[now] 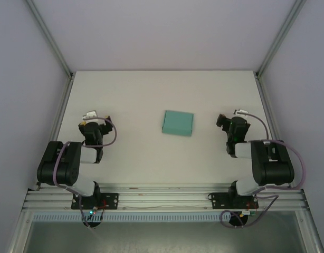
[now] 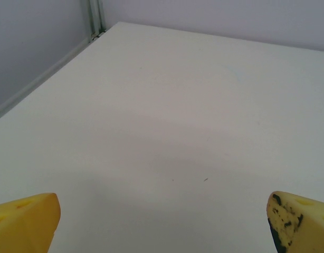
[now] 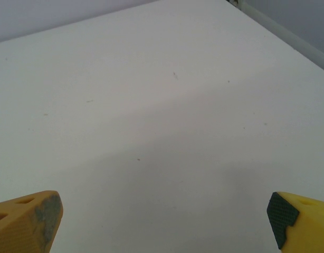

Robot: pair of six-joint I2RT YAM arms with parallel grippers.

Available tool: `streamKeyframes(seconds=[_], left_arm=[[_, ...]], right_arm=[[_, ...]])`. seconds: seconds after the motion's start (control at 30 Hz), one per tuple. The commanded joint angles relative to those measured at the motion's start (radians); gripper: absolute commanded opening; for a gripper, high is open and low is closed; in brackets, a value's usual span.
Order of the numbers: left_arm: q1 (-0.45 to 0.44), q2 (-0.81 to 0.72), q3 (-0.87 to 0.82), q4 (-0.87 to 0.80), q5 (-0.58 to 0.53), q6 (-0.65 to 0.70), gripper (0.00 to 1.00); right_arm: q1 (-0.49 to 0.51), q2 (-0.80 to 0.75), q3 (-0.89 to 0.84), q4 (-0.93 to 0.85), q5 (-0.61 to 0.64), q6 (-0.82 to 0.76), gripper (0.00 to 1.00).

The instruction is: Assemble paper box

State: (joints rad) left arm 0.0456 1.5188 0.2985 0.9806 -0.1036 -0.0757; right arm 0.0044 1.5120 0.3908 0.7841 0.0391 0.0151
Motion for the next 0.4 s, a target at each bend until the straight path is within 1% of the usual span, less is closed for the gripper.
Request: streamKeyframes(seconds=[0.0,0.03,0.07,0.13,0.23,0.3,0.37], left_arm=[[-0.013,0.009,-0.002,0.094,0.014,0.035,1.0],[-0.013,0.003,0.004,0.076,0.014,0.034,1.0],[-0.013,-0.014,0.019,0.015,0.015,0.029,1.0],[-0.021,-0.001,0.014,0.047,0.009,0.041,1.0],[-0.024,-0.011,0.023,0.01,0.004,0.04,1.0],[-0.026,-0.004,0.019,0.036,0.004,0.044,1.0],[-0.026,-0.008,0.024,0.018,0.004,0.042,1.0]], right_arm=[[-0.005,-0.016,0.005,0.03,0.033,0.014,1.0],[-0.004,-0.013,0.001,0.043,0.033,0.014,1.0],[-0.004,-0.011,-0.001,0.048,0.034,0.014,1.0],[-0.004,-0.015,0.003,0.036,0.033,0.014,1.0],[-0.004,-0.015,0.002,0.037,0.034,0.015,1.0],[-0.004,-0.013,0.004,0.039,0.033,0.014,1.0],[-0.004,-0.013,0.003,0.038,0.033,0.015,1.0]])
